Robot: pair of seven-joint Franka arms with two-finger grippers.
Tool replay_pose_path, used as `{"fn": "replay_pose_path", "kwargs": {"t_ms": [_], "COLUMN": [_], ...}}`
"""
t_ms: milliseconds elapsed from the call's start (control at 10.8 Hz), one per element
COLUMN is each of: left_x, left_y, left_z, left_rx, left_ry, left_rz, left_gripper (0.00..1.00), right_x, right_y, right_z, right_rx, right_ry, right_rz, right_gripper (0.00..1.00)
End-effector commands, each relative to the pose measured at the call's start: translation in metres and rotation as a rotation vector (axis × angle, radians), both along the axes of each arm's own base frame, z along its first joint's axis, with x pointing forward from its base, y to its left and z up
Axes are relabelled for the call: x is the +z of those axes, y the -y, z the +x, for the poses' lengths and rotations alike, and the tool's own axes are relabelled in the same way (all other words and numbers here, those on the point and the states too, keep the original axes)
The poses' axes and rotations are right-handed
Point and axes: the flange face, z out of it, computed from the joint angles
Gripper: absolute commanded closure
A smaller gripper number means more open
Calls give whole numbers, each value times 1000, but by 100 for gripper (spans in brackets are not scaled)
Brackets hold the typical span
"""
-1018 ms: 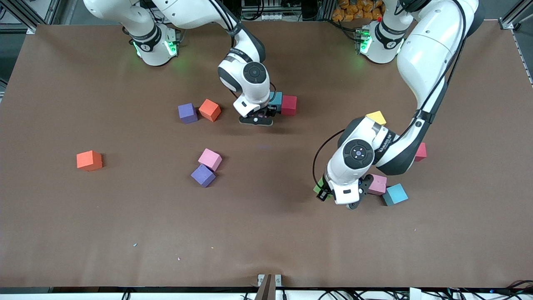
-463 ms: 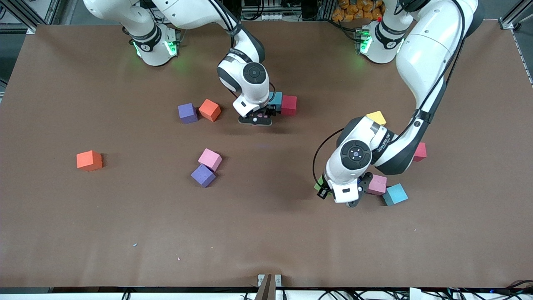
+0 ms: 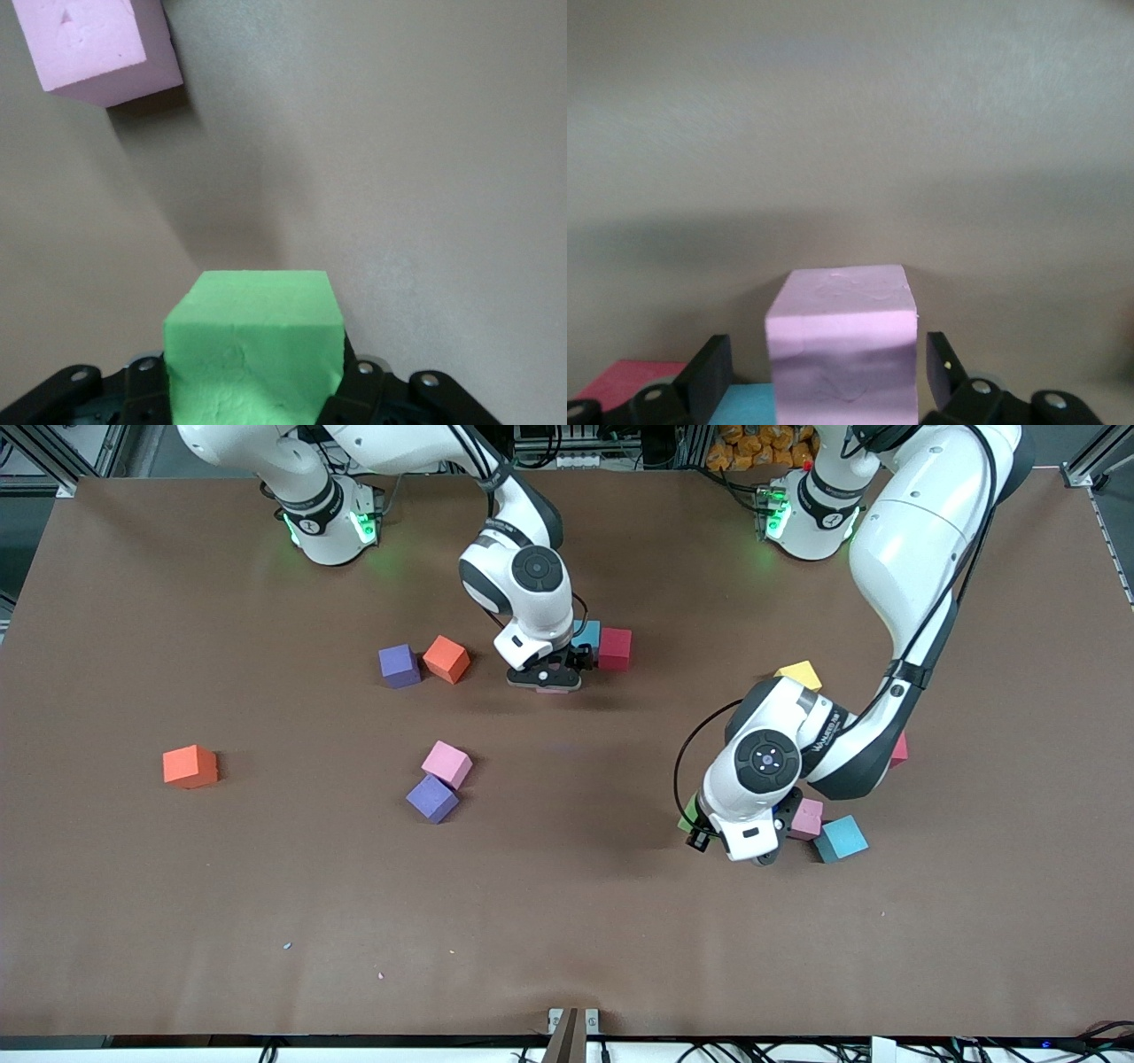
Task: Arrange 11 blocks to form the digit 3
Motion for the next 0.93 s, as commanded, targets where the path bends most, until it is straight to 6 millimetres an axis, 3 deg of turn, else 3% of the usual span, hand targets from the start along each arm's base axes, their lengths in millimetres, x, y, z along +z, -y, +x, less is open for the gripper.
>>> {"fn": "replay_pose_path", "kwargs": {"t_ms": [0, 278, 370, 648, 740, 833], "left_x": [13, 19, 18, 18, 18, 17], "left_y": [-18, -21, -22, -21, -21, -21], "left_z": [3, 5, 5, 5, 5, 5], "left_rx": [99, 162, 162, 160, 160, 161], "left_ry": [-28, -22, -23, -23, -22, -24], "left_rz": [-24, -25, -24, -24, -23, -22], "left_gripper": [92, 90, 90, 90, 90, 90], "right_x": [25, 53, 67, 81, 85, 85], "right_y": [12, 22, 32, 66, 75, 85], "right_z": [6, 25, 42, 87, 98, 108], "right_rx": [32, 4, -15, -88, -105, -138], "right_ry": [9, 41, 32, -26, -8, 7], "right_rz": [-14, -4, -36, -169, -174, -168], "right_gripper": [2, 0, 0, 7, 0, 0]}}
